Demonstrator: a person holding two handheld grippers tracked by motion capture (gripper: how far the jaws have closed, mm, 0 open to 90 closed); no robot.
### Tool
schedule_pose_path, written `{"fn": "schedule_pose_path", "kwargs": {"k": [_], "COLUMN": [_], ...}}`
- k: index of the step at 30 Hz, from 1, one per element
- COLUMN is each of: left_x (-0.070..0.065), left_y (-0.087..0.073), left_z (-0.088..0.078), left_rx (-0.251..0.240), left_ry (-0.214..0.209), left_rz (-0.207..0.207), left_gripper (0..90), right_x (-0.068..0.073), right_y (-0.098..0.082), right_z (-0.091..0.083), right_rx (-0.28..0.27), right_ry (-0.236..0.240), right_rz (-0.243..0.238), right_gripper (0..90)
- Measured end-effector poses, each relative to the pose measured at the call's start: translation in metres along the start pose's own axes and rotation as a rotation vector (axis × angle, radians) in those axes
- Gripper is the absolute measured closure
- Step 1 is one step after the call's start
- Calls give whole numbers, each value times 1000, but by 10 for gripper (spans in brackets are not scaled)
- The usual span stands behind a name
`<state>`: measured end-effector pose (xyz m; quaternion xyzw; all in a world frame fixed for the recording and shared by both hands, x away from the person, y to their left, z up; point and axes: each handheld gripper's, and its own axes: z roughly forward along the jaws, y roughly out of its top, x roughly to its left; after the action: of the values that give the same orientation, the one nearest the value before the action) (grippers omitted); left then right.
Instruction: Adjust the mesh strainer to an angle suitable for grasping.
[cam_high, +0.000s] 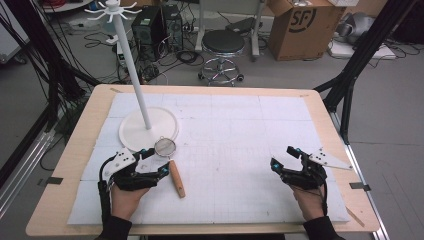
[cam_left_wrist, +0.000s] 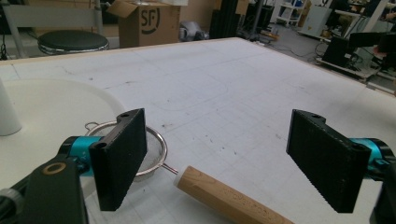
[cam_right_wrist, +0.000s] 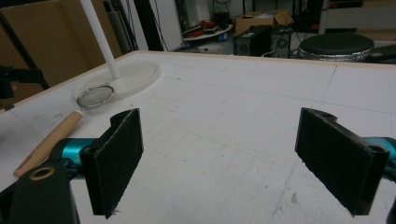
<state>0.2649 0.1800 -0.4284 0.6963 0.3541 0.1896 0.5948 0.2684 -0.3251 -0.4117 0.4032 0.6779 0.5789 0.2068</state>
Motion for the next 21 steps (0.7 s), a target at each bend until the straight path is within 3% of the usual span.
{"fn": "schedule_pose_path", "kwargs": {"k": [7,10,14,16,21], "left_x": [-1,-1,-1,0,-1], "left_y": [-1,-1,-2,-2,-2], "left_z": [-1,-3,-3,-3,-2], "left_rx": [18,21,32,41,76], "left_ry": [8,11,34,43,37], "left_rz": [9,8,9,6,18], "left_gripper": [214,272,434,555,756], "right_x": [0,0,1,-1,-4], "right_y": [0,0,0,0,0], "right_z": [0,0,1,1,0], "right_rx": [0,3,3,2,-3], "right_ry": [-1,-1,-18,-27,-32], "right_rz": [7,6,4,8,21], "right_gripper": [141,141,141,141,141]}}
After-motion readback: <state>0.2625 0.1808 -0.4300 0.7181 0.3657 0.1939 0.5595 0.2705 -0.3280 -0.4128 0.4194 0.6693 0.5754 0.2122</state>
